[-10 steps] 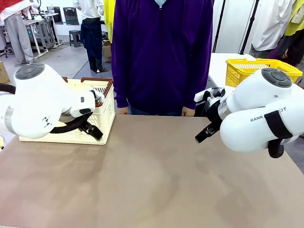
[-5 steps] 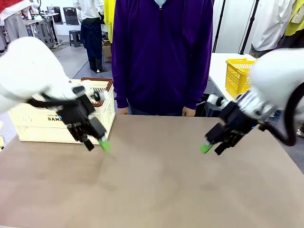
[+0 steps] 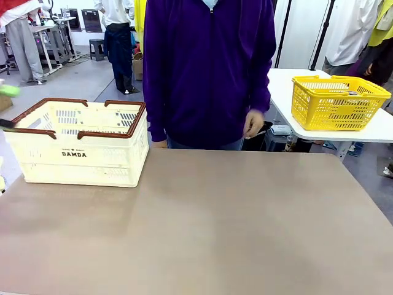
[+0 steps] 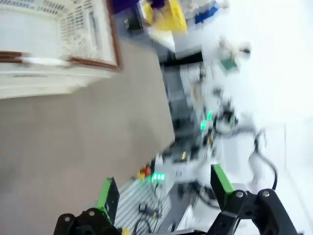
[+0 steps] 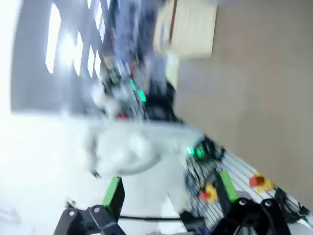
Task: Place the drinks into the Shopping basket.
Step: Pick up one drink and place it into the Shopping basket.
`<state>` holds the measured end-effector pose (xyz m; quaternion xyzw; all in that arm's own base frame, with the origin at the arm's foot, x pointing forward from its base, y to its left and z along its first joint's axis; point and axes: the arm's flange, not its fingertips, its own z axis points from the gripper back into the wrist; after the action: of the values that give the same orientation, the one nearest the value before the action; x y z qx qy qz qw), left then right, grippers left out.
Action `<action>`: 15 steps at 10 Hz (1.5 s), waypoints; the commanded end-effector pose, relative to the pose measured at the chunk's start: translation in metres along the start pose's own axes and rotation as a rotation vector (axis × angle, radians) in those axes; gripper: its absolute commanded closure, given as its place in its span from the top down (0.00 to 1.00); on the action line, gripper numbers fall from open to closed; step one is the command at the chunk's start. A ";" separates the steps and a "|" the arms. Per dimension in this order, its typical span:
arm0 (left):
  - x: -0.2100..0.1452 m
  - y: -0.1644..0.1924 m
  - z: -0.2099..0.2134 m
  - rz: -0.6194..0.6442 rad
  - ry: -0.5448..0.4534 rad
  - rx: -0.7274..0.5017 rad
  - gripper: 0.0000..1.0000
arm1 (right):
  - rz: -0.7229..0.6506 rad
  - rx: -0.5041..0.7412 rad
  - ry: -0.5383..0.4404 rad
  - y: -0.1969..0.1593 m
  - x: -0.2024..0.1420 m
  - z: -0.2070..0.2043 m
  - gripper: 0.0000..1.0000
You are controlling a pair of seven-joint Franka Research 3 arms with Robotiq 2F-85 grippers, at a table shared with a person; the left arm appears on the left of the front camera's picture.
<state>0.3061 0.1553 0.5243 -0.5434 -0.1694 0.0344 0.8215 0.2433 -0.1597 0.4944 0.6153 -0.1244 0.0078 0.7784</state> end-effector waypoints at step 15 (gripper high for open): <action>-0.020 0.067 0.064 0.204 -0.280 -0.088 1.00 | -0.066 0.120 -0.324 -0.034 -0.033 0.072 1.00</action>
<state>0.2786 0.2329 0.4816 -0.5859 -0.2285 0.1944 0.7528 0.2065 -0.2302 0.4682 0.6610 -0.2304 -0.1171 0.7045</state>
